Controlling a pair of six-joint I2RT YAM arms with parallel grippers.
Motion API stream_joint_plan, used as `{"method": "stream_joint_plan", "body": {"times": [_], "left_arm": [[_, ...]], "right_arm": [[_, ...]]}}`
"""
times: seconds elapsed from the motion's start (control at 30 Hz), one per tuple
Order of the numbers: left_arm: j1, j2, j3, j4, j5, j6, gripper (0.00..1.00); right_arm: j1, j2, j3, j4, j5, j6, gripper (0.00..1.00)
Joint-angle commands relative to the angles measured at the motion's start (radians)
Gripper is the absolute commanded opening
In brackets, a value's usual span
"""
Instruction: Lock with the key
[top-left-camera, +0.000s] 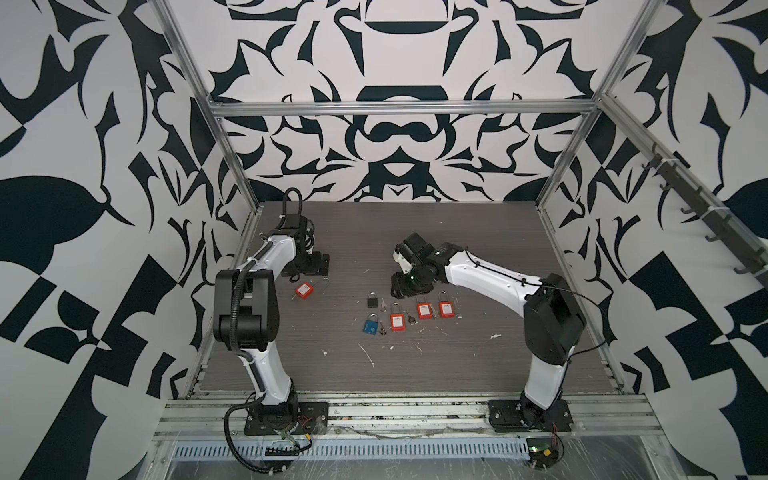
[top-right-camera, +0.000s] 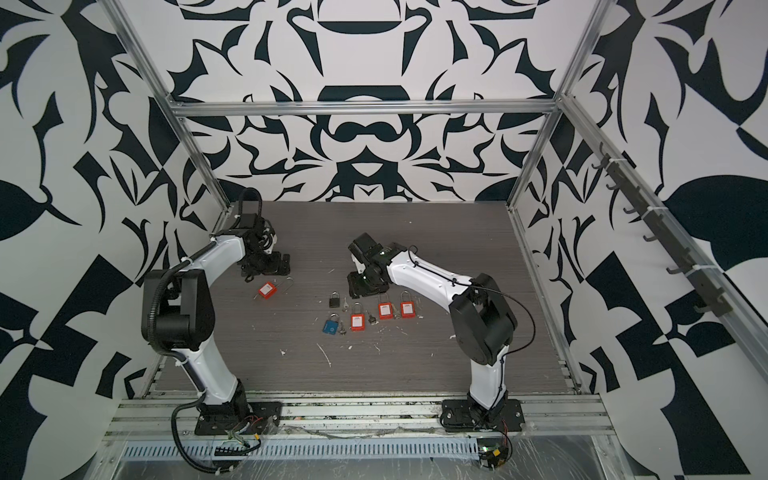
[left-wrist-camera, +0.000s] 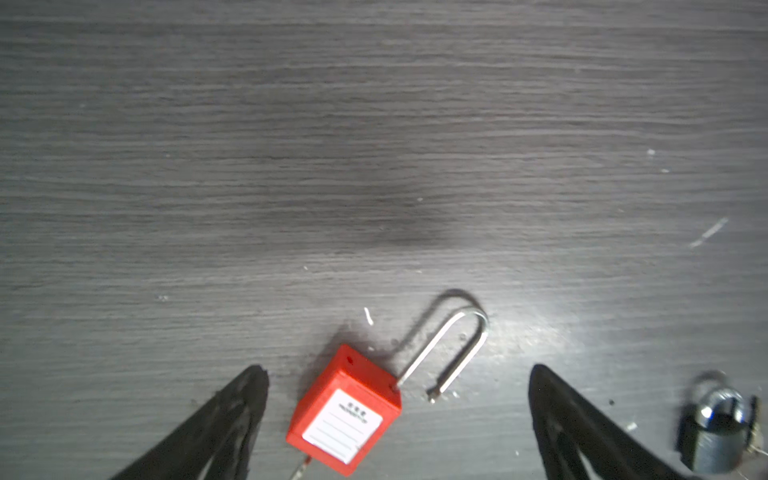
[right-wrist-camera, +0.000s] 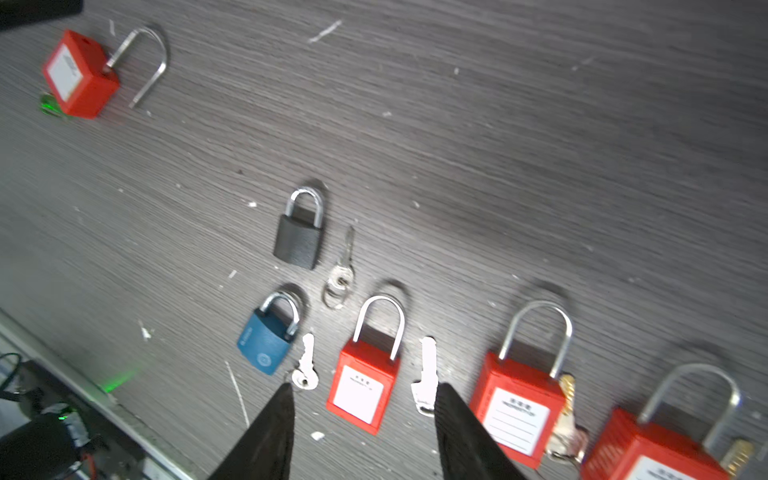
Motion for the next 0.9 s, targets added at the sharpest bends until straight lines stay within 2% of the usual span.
{"method": "stream_joint_plan", "body": {"times": [0.0, 0.13, 0.27, 0.37, 0.57, 0.63, 0.73, 0.77, 0.87], "left_arm": [[0.006, 0.034, 0.023, -0.062, 0.022, -0.009, 1.0], [0.007, 0.061, 0.022, -0.08, 0.019, -0.05, 0.99], [0.006, 0.058, -0.008, -0.071, 0.054, -0.084, 0.99], [0.006, 0.022, -0.046, -0.058, 0.079, -0.139, 0.99], [0.007, -0.082, -0.169, 0.007, 0.151, -0.266, 0.99], [0.004, -0.112, -0.189, 0.022, 0.186, -0.296, 0.98], [0.003, -0.165, -0.212, 0.048, 0.252, -0.352, 0.98], [0.003, -0.18, -0.227, 0.064, 0.285, -0.373, 0.97], [0.003, -0.209, -0.282, 0.128, 0.371, -0.462, 0.96]], "right_arm": [[-0.003, -0.044, -0.033, 0.028, 0.038, -0.026, 0.57], [-0.004, -0.06, -0.062, 0.069, 0.003, -0.025, 0.57], [-0.003, -0.083, -0.054, 0.052, 0.076, -0.039, 0.57], [-0.004, -0.109, -0.051, 0.05, 0.117, -0.056, 0.58], [-0.028, -0.144, -0.091, 0.113, 0.121, -0.035, 0.62], [-0.03, -0.144, -0.079, 0.106, 0.142, -0.029, 0.7], [-0.03, -0.161, -0.058, 0.099, 0.18, -0.041, 0.94], [-0.03, -0.174, -0.061, 0.112, 0.189, -0.051, 0.98], [-0.03, -0.197, -0.067, 0.167, 0.196, -0.115, 0.99]]}}
